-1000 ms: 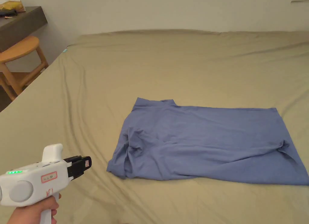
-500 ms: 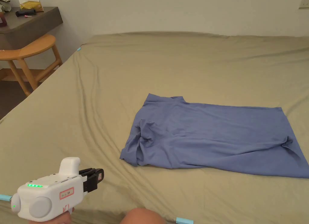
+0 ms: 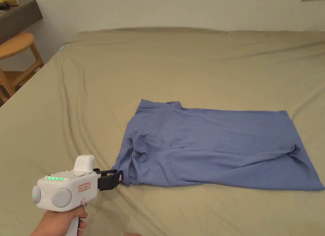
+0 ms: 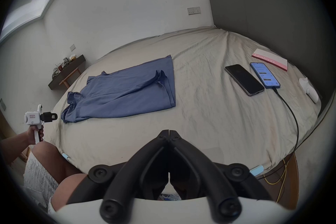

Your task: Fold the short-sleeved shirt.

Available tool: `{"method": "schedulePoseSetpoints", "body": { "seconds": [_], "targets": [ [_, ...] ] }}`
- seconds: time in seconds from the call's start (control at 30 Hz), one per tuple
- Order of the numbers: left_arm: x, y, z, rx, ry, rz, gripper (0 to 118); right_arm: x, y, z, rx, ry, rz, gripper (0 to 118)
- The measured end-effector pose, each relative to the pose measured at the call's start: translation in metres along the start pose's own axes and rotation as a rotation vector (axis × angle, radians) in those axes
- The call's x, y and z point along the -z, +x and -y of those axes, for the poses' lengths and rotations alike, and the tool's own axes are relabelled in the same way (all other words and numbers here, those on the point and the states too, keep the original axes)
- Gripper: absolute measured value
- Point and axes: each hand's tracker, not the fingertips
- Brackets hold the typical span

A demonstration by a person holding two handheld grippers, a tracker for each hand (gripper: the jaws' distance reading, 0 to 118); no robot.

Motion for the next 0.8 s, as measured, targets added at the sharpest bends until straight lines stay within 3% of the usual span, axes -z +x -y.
{"method": "schedulePoseSetpoints", "body": {
  "seconds": [0.23, 0.3, 0.37, 0.43, 0.47, 0.53, 0.6, 0.8],
  "targets": [
    [0.037, 0.0, -0.008, 0.015, -0.075, 0.018, 80, 0.023, 0.003, -0.002, 0.02, -0.021, 0.001, 0],
    [0.041, 0.006, -0.01, 0.045, -0.099, 0.023, 75, 0.03, 0.001, -0.004, 0.008, -0.026, -0.001, 0],
    [0.048, 0.006, -0.01, 0.071, -0.13, 0.028, 51, 0.035, 0.001, -0.007, 0.006, -0.027, -0.006, 0],
    [0.052, 0.008, -0.011, 0.116, -0.143, -0.02, 12, 0.038, -0.004, -0.011, -0.001, -0.029, -0.019, 0],
    [0.052, 0.008, -0.014, 0.096, -0.138, -0.042, 7, 0.04, -0.009, -0.014, -0.009, -0.03, -0.025, 0],
    [0.048, 0.002, -0.017, 0.029, -0.138, 0.06, 6, 0.047, -0.012, -0.017, -0.035, -0.041, -0.035, 0],
    [0.049, 0.006, -0.019, 0.116, -0.142, -0.003, 5, 0.055, -0.029, -0.022, -0.083, -0.058, -0.045, 0],
    [0.03, 0.019, -0.034, 0.071, -0.072, 0.034, 5, 0.094, -0.028, -0.042, -0.153, -0.101, -0.034, 0]
  ]
}}
